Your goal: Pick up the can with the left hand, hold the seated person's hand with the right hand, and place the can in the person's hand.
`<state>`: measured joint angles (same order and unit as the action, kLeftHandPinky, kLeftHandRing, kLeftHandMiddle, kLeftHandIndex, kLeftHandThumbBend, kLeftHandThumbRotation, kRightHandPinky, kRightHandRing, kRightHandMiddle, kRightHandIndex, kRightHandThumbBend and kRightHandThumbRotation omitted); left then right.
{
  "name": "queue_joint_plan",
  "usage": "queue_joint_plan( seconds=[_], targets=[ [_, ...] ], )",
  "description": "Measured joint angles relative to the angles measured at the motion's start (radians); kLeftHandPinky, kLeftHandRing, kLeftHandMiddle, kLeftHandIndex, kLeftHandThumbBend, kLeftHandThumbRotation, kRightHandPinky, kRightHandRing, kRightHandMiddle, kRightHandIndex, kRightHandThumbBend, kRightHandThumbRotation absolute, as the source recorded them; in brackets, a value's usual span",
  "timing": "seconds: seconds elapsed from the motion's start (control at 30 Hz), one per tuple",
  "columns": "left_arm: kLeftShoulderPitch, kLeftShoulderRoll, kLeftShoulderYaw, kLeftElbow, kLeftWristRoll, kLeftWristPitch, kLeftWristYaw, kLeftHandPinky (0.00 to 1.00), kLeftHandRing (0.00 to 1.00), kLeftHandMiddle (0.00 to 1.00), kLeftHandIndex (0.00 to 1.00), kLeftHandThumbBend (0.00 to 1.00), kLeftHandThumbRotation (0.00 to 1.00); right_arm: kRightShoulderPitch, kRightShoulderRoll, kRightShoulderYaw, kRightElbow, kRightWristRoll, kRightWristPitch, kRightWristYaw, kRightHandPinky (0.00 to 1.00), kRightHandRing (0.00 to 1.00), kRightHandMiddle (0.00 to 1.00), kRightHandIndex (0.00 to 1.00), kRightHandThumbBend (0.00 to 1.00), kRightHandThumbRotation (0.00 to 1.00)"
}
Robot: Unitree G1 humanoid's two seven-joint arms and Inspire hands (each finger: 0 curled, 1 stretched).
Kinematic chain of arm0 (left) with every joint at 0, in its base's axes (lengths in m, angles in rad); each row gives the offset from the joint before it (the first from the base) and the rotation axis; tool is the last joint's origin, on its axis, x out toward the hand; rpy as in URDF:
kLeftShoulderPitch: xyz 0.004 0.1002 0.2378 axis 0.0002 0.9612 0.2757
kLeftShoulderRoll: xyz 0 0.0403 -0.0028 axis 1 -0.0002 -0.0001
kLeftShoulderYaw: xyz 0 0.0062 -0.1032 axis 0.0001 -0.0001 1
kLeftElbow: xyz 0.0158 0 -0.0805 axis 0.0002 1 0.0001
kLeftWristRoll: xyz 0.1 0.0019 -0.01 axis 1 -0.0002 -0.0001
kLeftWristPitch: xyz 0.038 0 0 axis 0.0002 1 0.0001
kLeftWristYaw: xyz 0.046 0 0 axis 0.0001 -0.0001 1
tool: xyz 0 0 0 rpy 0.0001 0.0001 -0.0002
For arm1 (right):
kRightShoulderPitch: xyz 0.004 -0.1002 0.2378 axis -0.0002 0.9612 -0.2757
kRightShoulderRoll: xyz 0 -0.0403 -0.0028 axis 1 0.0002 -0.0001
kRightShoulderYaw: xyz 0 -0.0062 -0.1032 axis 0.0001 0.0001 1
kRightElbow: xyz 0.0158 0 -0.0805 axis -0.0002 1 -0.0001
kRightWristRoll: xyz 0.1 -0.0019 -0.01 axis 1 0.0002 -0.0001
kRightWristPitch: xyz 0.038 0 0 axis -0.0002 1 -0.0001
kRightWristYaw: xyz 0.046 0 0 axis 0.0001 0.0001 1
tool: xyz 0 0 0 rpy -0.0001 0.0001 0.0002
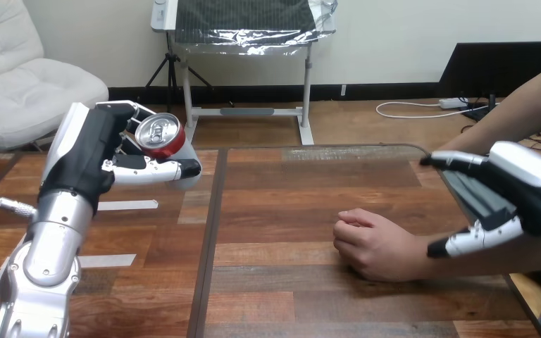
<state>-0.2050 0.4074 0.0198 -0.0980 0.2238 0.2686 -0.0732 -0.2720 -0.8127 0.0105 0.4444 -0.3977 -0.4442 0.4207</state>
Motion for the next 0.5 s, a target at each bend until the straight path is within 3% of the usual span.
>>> queue_joint_plan(
  seconds=[0.5],
  targets=[
    [0.001, 0.000, 0.001, 0.000, -0.019, 0.000, -0.006, 0.26, 0.31, 0.37, 0.43, 0.68, 0.00, -0.015, -0.021, 0.047, 0.014, -0.032, 0.008, 0.066, 0.92, 0.91, 0.91, 0.90, 1.00, 0.39]
  ],
)
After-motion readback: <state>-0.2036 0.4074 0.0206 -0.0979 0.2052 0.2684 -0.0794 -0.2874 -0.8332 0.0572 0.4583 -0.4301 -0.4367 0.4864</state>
